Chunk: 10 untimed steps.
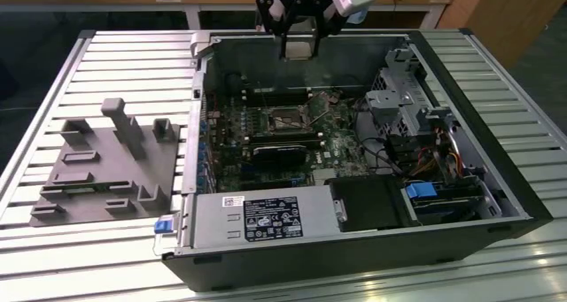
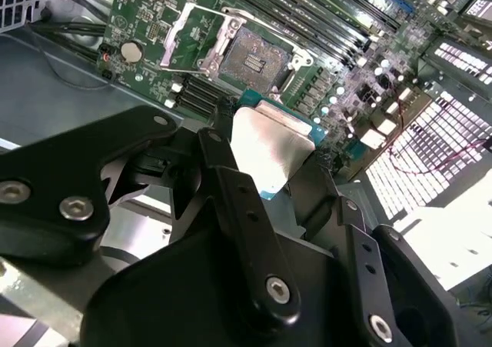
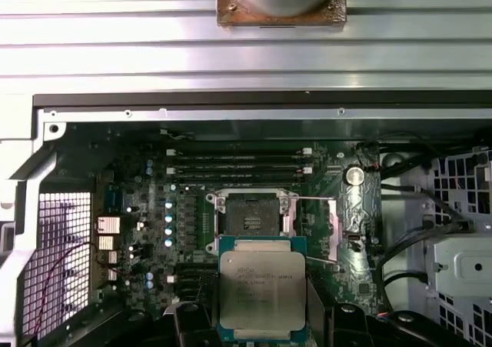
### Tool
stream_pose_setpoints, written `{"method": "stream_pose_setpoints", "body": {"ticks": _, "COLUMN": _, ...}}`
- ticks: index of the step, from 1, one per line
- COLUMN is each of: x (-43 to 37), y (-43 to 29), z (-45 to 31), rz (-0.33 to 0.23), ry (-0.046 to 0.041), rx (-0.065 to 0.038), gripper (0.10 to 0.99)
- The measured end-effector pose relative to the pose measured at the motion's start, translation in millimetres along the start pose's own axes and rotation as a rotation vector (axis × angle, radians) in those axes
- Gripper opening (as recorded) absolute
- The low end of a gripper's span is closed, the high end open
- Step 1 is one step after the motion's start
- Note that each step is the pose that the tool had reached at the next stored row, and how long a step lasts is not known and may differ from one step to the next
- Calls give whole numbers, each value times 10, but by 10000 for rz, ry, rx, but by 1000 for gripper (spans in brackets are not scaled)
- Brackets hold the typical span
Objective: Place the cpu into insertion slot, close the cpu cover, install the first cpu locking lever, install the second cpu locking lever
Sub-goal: 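Place the cpu into insertion slot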
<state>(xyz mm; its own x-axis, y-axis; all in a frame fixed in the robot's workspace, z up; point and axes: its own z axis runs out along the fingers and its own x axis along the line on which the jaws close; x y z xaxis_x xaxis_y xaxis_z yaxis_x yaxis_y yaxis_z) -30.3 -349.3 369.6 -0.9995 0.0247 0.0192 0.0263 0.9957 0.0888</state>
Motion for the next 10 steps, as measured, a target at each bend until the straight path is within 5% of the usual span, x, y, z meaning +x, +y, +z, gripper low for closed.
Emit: {"method": "stream_pose_setpoints", "body": {"ticks": 10, "x": -2, "y": -13, "z": 148, "rz": 90, "ry": -77, "rx": 137, "gripper": 537}}
